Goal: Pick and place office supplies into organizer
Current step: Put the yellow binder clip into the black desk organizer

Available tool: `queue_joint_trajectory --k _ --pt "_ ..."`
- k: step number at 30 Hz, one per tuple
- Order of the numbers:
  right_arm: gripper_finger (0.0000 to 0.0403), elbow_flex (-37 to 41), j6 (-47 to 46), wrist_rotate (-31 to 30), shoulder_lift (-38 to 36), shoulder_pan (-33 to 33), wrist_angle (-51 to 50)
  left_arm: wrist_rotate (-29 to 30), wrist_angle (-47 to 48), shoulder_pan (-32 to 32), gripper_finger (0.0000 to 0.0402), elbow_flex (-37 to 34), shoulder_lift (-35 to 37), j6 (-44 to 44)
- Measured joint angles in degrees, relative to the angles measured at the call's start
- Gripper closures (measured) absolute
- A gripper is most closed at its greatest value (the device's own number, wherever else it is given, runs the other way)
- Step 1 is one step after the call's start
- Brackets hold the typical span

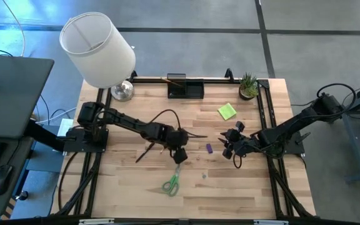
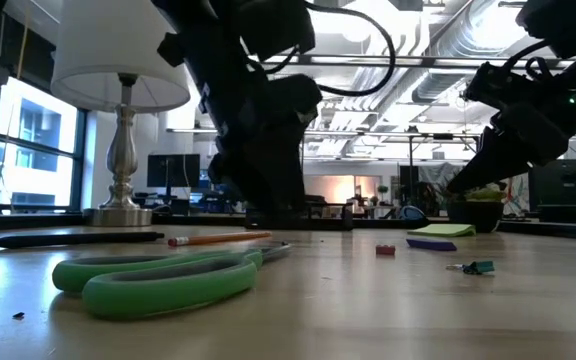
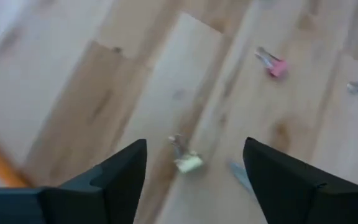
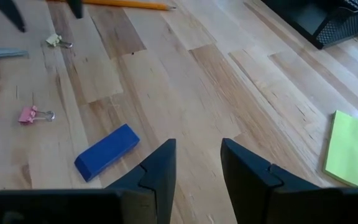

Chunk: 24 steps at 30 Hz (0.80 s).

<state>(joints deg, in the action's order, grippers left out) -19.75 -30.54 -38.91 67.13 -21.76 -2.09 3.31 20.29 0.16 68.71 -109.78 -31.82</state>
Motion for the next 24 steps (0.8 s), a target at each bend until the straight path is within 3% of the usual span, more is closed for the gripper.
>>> queue_joint_trajectory --k 4,8,15,24 --pt "0.0284 0.0 0.58 -0.07 -0.02 0.0 0.06 4.29 1.65 -0.65 0.0146 0.07 -1.46 -0.76" --pt "0.0284 0.0 0.51 -0.14 -0.01 0.0 0.08 3.27 2.22 -0.6 0.0164 0.1 -3.41 -2.01" --pt "0.0284 0.0 0.56 -0.79 -0.01 0.0 0.17 7.18 2.38 -1.51 0.0209 0.22 -4.43 -1.25" --pt "0.0284 0.0 0.56 -1.17 -0.01 0.02 0.17 8.16 3.7 -1.36 0.028 0.17 -4.56 1.7"
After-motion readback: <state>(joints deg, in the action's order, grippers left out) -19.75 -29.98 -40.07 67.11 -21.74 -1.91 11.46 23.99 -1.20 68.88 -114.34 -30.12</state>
